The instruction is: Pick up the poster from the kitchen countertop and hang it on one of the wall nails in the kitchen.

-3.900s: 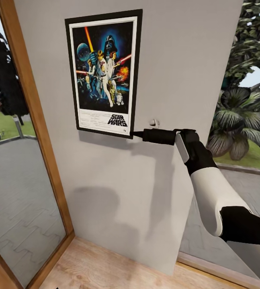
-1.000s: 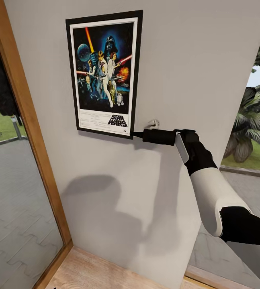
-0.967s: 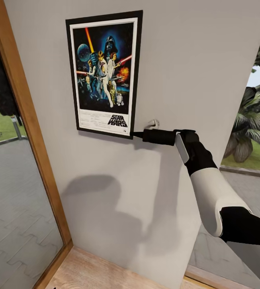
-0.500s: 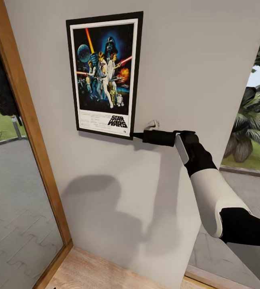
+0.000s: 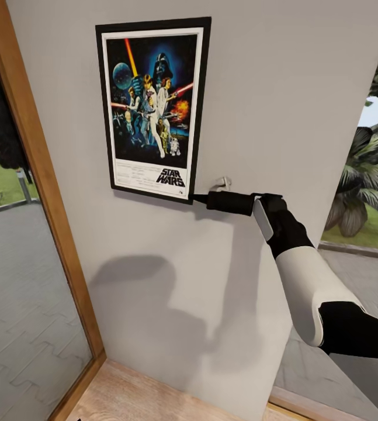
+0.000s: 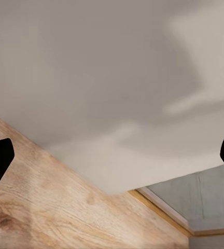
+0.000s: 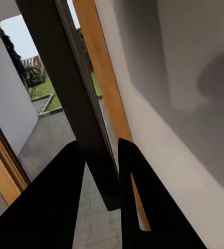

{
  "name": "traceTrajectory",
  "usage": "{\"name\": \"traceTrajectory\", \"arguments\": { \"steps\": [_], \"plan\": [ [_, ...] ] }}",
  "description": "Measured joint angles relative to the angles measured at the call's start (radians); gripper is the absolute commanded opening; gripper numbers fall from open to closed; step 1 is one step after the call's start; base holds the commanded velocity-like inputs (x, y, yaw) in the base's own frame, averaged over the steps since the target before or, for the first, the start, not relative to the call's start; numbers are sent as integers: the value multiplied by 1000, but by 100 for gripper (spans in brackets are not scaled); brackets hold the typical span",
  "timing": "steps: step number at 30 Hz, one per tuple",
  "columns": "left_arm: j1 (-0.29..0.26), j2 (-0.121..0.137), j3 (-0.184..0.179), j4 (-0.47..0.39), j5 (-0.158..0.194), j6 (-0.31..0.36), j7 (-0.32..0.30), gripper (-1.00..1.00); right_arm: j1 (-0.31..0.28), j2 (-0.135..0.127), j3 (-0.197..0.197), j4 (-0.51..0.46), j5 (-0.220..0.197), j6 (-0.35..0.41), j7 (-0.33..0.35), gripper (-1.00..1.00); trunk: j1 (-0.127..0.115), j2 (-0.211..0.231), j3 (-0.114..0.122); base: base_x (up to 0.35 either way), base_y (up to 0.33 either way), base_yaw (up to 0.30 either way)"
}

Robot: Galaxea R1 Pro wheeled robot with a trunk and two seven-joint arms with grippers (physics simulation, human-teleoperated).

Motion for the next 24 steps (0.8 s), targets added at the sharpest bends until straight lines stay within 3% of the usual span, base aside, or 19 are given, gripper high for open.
{"name": "traceTrajectory", "arguments": {
  "steps": [24],
  "plan": [
    [0, 0, 0, 0, 0, 0, 1, 100, 2, 0, 3, 24, 3, -46, 9, -100, 0, -1, 0, 0, 0, 0]
  ]
}}
